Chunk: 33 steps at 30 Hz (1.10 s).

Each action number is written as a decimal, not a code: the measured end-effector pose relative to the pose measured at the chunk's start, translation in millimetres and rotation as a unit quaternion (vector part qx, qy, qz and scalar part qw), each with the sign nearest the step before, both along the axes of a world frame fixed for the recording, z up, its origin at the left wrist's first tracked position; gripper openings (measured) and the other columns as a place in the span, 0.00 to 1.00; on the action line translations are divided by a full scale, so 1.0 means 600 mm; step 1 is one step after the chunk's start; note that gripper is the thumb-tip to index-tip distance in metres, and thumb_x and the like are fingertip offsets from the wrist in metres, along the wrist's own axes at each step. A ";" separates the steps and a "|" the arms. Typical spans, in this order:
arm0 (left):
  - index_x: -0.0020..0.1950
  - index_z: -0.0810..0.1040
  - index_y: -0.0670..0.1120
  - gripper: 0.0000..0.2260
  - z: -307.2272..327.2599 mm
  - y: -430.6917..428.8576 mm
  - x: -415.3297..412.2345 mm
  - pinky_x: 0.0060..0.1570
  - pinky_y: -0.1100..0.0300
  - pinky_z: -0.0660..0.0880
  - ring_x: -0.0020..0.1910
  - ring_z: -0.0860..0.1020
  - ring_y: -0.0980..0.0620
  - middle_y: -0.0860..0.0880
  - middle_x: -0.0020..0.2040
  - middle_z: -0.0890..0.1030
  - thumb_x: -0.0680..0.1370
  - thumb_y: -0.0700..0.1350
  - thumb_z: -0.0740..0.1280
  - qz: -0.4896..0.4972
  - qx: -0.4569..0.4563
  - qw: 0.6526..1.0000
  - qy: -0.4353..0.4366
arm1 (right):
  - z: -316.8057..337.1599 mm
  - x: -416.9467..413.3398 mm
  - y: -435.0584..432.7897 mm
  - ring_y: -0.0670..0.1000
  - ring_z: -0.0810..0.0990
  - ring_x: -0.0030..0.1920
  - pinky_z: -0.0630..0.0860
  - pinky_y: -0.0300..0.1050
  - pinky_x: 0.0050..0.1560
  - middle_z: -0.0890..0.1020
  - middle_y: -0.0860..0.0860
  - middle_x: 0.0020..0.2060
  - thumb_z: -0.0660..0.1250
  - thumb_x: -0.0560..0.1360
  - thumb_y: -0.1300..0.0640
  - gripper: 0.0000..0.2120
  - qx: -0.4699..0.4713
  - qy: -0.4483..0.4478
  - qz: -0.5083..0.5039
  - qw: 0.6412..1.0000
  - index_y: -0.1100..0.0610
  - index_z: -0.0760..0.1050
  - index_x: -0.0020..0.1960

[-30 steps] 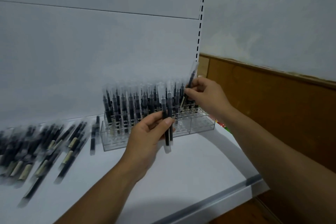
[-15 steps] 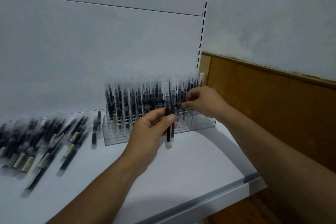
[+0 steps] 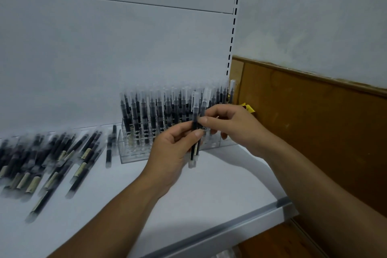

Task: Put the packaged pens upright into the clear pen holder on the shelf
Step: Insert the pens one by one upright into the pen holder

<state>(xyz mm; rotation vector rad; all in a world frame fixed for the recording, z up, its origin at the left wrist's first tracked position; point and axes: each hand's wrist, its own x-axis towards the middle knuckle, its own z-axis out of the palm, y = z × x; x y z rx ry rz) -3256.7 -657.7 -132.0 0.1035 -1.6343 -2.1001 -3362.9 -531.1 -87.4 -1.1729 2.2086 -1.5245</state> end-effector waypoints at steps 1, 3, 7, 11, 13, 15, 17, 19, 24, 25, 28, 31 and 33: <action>0.56 0.81 0.44 0.10 0.000 0.000 0.001 0.40 0.68 0.76 0.40 0.81 0.57 0.50 0.42 0.85 0.76 0.36 0.67 0.001 -0.001 1.000 0.000 | 0.000 0.000 -0.001 0.47 0.77 0.39 0.72 0.39 0.35 0.81 0.49 0.38 0.72 0.74 0.53 0.04 -0.007 -0.002 0.000 1.000 0.53 0.82 0.45; 0.53 0.82 0.44 0.09 0.000 0.001 0.001 0.37 0.66 0.77 0.39 0.79 0.53 0.49 0.41 0.84 0.76 0.37 0.67 0.005 0.001 1.000 -0.003 | 0.006 -0.001 0.000 0.45 0.78 0.38 0.72 0.37 0.34 0.81 0.47 0.36 0.71 0.75 0.54 0.03 -0.019 -0.001 -0.003 1.000 0.53 0.81 0.44; 0.51 0.83 0.44 0.07 -0.004 -0.001 -0.003 0.40 0.66 0.78 0.39 0.80 0.54 0.48 0.41 0.85 0.75 0.37 0.68 0.013 0.019 1.000 -0.008 | 0.038 -0.023 0.014 0.43 0.78 0.34 0.74 0.36 0.34 0.83 0.47 0.38 0.68 0.77 0.56 0.04 -0.120 -0.032 -0.079 0.989 0.56 0.80 0.47; 0.51 0.82 0.44 0.07 -0.004 0.000 -0.003 0.40 0.66 0.78 0.40 0.82 0.56 0.49 0.42 0.85 0.75 0.37 0.68 0.010 0.008 1.000 -0.009 | 0.052 -0.054 0.017 0.43 0.78 0.34 0.73 0.32 0.31 0.83 0.51 0.43 0.68 0.77 0.55 0.05 -0.151 0.024 -0.185 0.971 0.56 0.80 0.50; 0.51 0.82 0.44 0.07 -0.004 0.000 -0.002 0.40 0.67 0.78 0.40 0.82 0.57 0.49 0.42 0.85 0.75 0.36 0.68 0.010 0.005 1.000 -0.009 | 0.048 -0.065 0.011 0.45 0.79 0.37 0.74 0.32 0.34 0.83 0.52 0.44 0.68 0.77 0.54 0.06 -0.114 0.072 -0.207 0.969 0.55 0.79 0.51; 0.51 0.82 0.44 0.07 -0.003 0.000 -0.002 0.40 0.66 0.79 0.39 0.81 0.57 0.50 0.41 0.85 0.75 0.36 0.68 0.009 0.008 1.000 -0.009 | 0.042 -0.072 0.005 0.47 0.81 0.40 0.78 0.39 0.40 0.82 0.51 0.43 0.69 0.77 0.53 0.05 -0.073 0.120 -0.212 0.967 0.54 0.79 0.50; 0.51 0.82 0.44 0.07 -0.002 0.001 -0.002 0.40 0.66 0.79 0.39 0.81 0.57 0.51 0.41 0.85 0.75 0.36 0.68 0.009 0.006 1.000 -0.009 | 0.035 -0.078 0.000 0.49 0.82 0.43 0.80 0.46 0.44 0.82 0.48 0.42 0.69 0.77 0.51 0.05 -0.039 0.157 -0.218 0.962 0.51 0.79 0.49; 0.51 0.82 0.44 0.08 -0.002 0.001 -0.001 0.40 0.67 0.79 0.39 0.81 0.57 0.50 0.41 0.85 0.75 0.36 0.68 0.010 0.003 1.000 -0.008 | 0.030 -0.081 -0.002 0.49 0.81 0.43 0.80 0.47 0.45 0.81 0.46 0.41 0.69 0.76 0.50 0.05 -0.011 0.177 -0.215 0.960 0.51 0.79 0.49; 0.51 0.82 0.45 0.08 -0.001 0.002 -0.001 0.39 0.67 0.78 0.39 0.81 0.58 0.51 0.40 0.85 0.75 0.36 0.68 0.011 -0.007 1.000 -0.011 | 0.011 -0.084 -0.006 0.52 0.82 0.45 0.80 0.52 0.49 0.82 0.49 0.42 0.70 0.76 0.51 0.07 0.107 0.180 -0.182 0.961 0.55 0.79 0.48; 0.51 0.82 0.45 0.08 -0.001 0.003 -0.001 0.39 0.67 0.78 0.39 0.81 0.58 0.51 0.40 0.85 0.75 0.36 0.68 0.011 -0.009 1.000 -0.010 | 0.007 -0.083 -0.007 0.52 0.82 0.45 0.81 0.53 0.49 0.83 0.50 0.42 0.71 0.76 0.52 0.07 0.114 0.173 -0.178 0.962 0.55 0.79 0.48; 0.51 0.82 0.45 0.08 -0.001 0.004 0.000 0.39 0.67 0.78 0.39 0.81 0.58 0.51 0.40 0.85 0.75 0.36 0.68 0.011 -0.009 1.000 -0.010 | 0.003 -0.082 -0.006 0.52 0.83 0.44 0.81 0.53 0.49 0.83 0.51 0.41 0.71 0.76 0.52 0.06 0.108 0.161 -0.176 0.965 0.55 0.79 0.47; 0.52 0.82 0.45 0.08 0.000 0.004 0.000 0.38 0.68 0.78 0.39 0.82 0.58 0.52 0.40 0.85 0.76 0.36 0.68 0.010 -0.013 1.000 -0.012 | 0.004 -0.081 -0.007 0.52 0.82 0.44 0.81 0.54 0.49 0.83 0.51 0.41 0.71 0.75 0.51 0.07 0.118 0.175 -0.187 0.959 0.55 0.79 0.47; 0.53 0.82 0.44 0.08 0.000 0.004 0.000 0.38 0.68 0.78 0.39 0.82 0.58 0.52 0.40 0.85 0.76 0.36 0.68 0.010 -0.012 1.000 -0.013 | 0.003 -0.081 -0.009 0.52 0.82 0.43 0.81 0.56 0.49 0.83 0.51 0.40 0.71 0.75 0.51 0.08 0.123 0.186 -0.200 0.954 0.55 0.79 0.45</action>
